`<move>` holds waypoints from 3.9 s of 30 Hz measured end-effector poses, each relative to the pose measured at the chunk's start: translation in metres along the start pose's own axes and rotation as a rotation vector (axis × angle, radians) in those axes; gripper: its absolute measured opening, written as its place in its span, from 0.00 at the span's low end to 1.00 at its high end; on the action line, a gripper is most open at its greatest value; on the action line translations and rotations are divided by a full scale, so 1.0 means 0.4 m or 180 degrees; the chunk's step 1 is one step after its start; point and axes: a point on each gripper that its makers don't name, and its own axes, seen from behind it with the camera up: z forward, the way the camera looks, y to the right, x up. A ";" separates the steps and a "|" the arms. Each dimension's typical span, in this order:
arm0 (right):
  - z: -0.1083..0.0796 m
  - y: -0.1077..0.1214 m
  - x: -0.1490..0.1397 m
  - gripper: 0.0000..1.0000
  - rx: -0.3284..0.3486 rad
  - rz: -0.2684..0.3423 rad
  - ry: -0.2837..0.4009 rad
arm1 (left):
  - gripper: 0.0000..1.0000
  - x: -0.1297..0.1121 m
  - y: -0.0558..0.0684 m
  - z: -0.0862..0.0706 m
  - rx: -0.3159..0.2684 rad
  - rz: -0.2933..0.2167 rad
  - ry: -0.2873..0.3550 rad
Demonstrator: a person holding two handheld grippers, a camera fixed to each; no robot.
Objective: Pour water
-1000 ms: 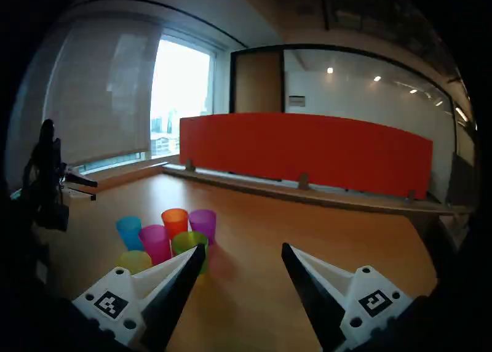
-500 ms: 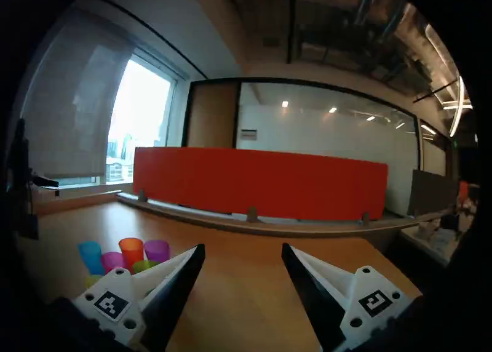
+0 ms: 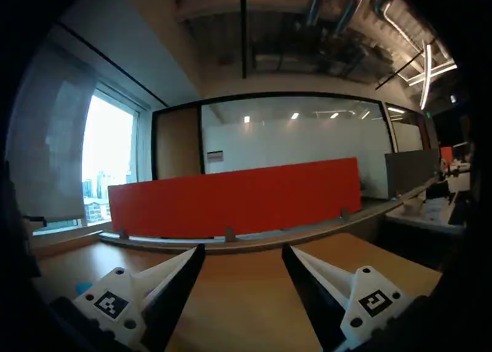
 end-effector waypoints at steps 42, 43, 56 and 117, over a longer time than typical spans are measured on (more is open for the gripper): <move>0.016 0.006 -0.062 0.96 -0.0325 -0.0386 -0.0243 | 0.83 -0.147 0.002 0.042 0.0421 0.0070 0.0143; 0.016 0.008 -0.064 0.96 -0.0332 -0.0381 -0.0253 | 0.83 -0.151 0.000 0.042 0.0428 0.0051 0.0148; 0.006 0.026 -0.077 0.96 -0.0412 -0.0376 -0.0312 | 0.83 -0.213 0.018 0.047 0.0432 -0.0084 0.0107; -0.034 0.053 -0.052 0.98 -0.0323 -0.0452 -0.0058 | 0.86 -0.288 0.029 0.062 0.0394 -0.0117 -0.0091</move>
